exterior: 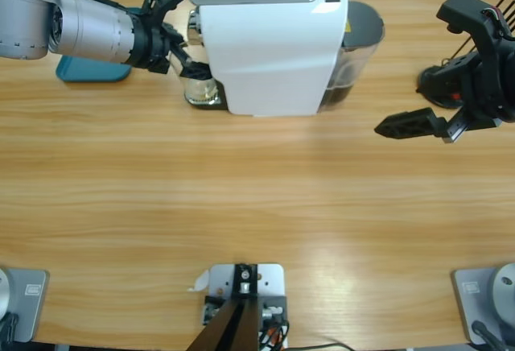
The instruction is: Pour coffee
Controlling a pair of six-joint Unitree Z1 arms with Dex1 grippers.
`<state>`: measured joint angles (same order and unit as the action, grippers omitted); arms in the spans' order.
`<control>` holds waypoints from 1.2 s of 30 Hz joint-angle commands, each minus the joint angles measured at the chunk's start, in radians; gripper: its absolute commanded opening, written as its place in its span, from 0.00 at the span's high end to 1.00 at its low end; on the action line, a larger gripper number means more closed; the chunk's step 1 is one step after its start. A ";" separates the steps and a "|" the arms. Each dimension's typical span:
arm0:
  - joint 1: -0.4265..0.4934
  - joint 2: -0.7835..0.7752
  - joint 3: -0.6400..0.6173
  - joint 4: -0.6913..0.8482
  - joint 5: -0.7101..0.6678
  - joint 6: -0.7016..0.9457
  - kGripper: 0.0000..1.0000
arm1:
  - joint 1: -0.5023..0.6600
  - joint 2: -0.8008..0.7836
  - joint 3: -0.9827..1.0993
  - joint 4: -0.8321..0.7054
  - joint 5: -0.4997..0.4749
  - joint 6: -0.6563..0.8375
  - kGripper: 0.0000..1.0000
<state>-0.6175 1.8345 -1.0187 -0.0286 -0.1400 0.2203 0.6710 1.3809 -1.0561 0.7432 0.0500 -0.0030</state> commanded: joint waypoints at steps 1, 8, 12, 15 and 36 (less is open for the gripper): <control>-0.019 0.034 0.011 -0.014 -0.009 -0.014 0.00 | -0.014 0.023 0.034 -0.012 0.025 -0.015 0.00; -0.019 -0.049 0.049 -0.014 -0.003 -0.016 0.00 | -0.014 0.025 0.034 -0.012 0.029 -0.023 0.00; -0.015 -0.102 0.046 -0.021 0.013 -0.025 0.00 | -0.014 0.024 0.033 -0.012 0.045 -0.031 0.00; -0.013 -0.113 0.037 -0.021 0.011 -0.040 0.00 | -0.014 0.025 0.033 -0.013 0.068 -0.034 0.00; -0.015 -0.624 0.180 0.554 0.050 -0.300 0.01 | -0.077 0.260 -0.599 0.357 0.009 0.009 0.77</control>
<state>-0.6273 1.3557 -0.8584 0.3185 -0.1291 0.0490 0.6269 1.4655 -1.3975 0.9500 0.0881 -0.0276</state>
